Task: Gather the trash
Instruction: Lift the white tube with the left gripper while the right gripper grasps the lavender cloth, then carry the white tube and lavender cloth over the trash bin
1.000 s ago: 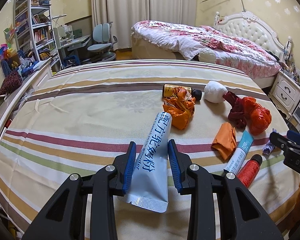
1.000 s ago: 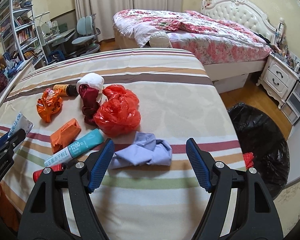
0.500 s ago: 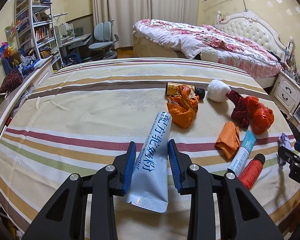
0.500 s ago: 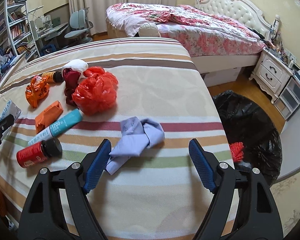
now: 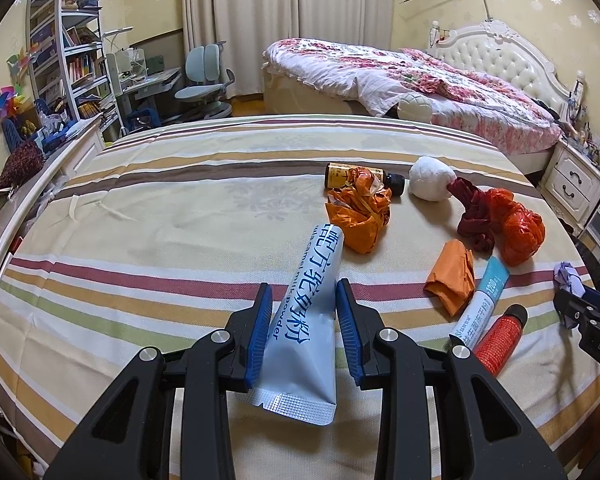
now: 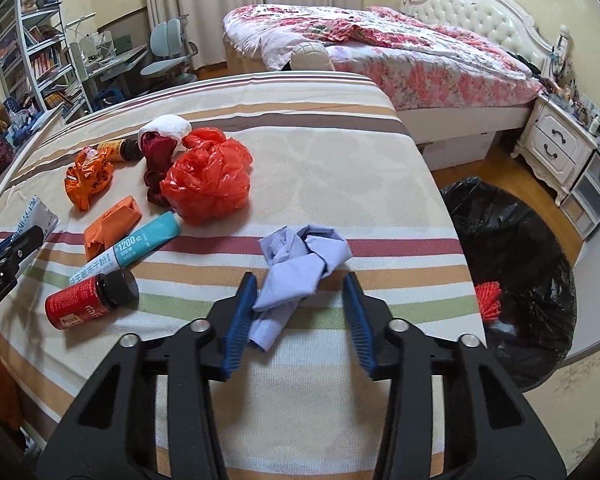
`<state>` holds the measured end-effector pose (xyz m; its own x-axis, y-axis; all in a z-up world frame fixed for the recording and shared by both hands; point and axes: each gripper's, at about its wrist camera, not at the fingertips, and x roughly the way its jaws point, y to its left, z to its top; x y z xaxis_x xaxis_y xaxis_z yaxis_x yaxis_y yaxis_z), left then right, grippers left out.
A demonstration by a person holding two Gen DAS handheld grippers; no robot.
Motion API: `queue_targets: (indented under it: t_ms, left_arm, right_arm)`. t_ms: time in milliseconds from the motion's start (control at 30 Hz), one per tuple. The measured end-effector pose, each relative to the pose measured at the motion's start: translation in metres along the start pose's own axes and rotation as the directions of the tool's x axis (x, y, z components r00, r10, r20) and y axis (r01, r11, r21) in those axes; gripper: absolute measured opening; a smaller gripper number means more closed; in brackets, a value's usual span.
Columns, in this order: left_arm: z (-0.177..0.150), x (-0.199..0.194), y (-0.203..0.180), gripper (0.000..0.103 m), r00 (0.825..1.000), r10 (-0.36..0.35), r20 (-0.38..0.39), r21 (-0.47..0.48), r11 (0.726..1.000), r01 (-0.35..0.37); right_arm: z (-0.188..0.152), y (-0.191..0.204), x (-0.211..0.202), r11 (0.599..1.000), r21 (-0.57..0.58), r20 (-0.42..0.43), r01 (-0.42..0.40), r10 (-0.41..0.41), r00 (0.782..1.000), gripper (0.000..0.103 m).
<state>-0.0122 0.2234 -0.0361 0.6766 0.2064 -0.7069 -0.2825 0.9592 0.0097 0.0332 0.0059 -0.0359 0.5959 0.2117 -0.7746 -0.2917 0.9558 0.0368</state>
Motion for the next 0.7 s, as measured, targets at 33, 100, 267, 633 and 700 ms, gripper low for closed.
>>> queue_targets:
  t_ms: [33, 100, 267, 633, 700]
  left_arm:
    - [0.0, 0.0, 0.0, 0.034, 1.0, 0.0, 0.0, -0.003, 1.0, 0.0]
    - [0.001, 0.0, -0.001, 0.034, 1.0, -0.001, 0.0, -0.005, 1.0, 0.001]
    - [0.001, -0.004, 0.0, 0.032, 1.0, 0.0, 0.016, -0.008, 1.0, 0.0]
    - [0.004, -0.022, -0.008, 0.029, 0.998, -0.017, 0.057, -0.006, 1.0, 0.018]
    - [0.006, -0.025, -0.011, 0.029, 0.998, -0.02, 0.064, -0.007, 1.0, 0.021]
  right_arm:
    - [0.0, 0.0, 0.0, 1.0, 0.0, -0.001, -0.006, 0.006, 1.0, 0.031]
    - [0.0, -0.001, -0.001, 1.0, 0.006, 0.0, -0.025, 0.025, 1.0, 0.024]
    - [-0.001, 0.0, -0.004, 0.999, -0.002, 0.011, -0.047, 0.047, 0.999, 0.024]
    - [-0.002, -0.007, -0.017, 0.998, -0.001, 0.057, -0.064, 0.064, 0.996, 0.023]
    - [-0.003, -0.009, -0.019, 0.998, 0.0, 0.061, -0.066, 0.065, 0.996, 0.023]
